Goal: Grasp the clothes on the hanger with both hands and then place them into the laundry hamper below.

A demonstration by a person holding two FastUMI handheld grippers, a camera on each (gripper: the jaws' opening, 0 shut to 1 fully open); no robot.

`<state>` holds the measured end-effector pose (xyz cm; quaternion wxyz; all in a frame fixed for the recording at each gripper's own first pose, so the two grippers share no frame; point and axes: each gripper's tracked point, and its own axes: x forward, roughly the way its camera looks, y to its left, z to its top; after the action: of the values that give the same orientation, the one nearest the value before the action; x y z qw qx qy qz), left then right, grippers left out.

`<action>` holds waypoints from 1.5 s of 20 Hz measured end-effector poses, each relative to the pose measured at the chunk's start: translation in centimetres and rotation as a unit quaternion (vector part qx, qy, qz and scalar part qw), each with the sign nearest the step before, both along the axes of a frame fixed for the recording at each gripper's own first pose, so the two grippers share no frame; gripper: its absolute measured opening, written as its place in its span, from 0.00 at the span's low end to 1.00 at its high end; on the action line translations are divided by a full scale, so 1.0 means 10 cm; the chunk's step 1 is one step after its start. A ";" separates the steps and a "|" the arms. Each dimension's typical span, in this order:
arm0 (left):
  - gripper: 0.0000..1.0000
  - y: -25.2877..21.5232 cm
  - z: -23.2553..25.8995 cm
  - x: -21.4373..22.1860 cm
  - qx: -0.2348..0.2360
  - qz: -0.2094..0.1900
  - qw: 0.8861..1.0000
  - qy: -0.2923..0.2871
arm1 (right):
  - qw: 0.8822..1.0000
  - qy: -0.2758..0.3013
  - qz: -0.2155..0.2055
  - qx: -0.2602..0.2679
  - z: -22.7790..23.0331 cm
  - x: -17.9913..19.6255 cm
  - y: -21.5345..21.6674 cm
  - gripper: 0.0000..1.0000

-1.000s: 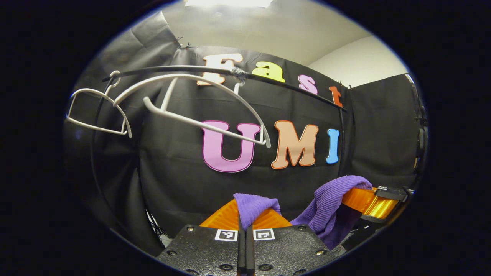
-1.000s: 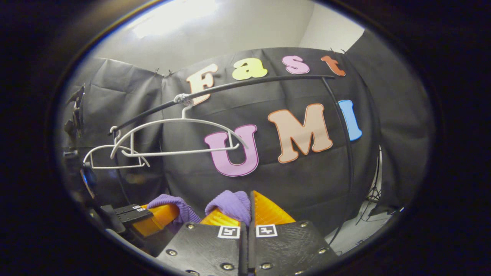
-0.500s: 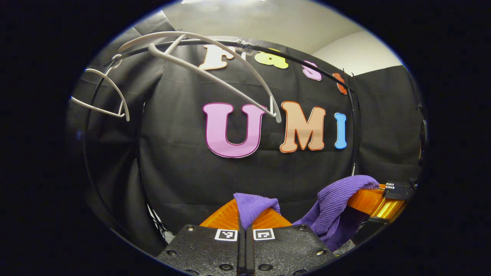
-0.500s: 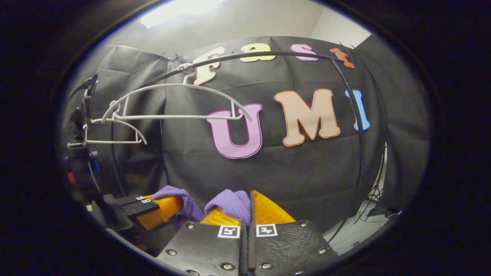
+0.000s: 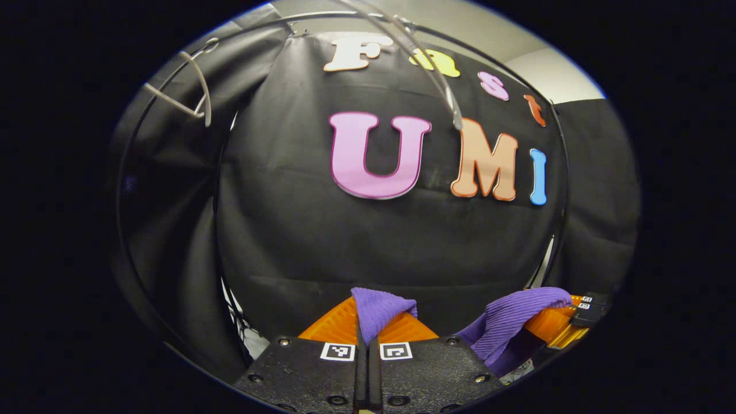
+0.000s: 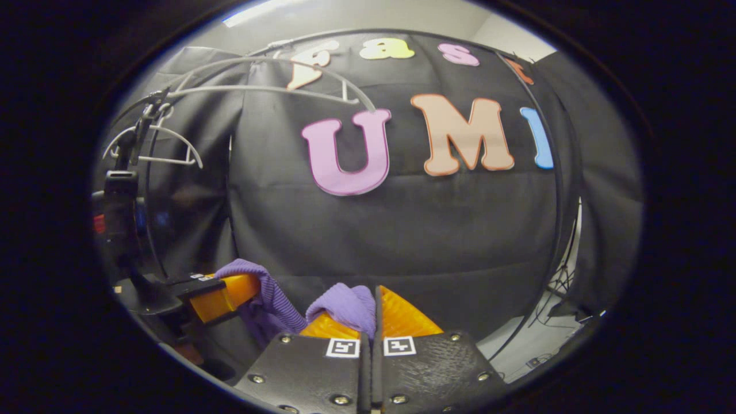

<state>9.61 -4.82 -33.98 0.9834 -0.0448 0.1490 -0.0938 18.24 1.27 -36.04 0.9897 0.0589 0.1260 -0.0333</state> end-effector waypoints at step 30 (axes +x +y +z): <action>0.97 0.09 -1.58 -0.16 0.073 -0.020 0.980 0.184 | 0.975 0.222 -0.022 0.018 -1.43 -0.18 -0.13 0.99</action>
<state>8.04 -3.88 -49.78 0.9375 0.0140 0.3351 -0.0928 16.48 -0.01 -50.30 0.9348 0.0707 0.3419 -0.0646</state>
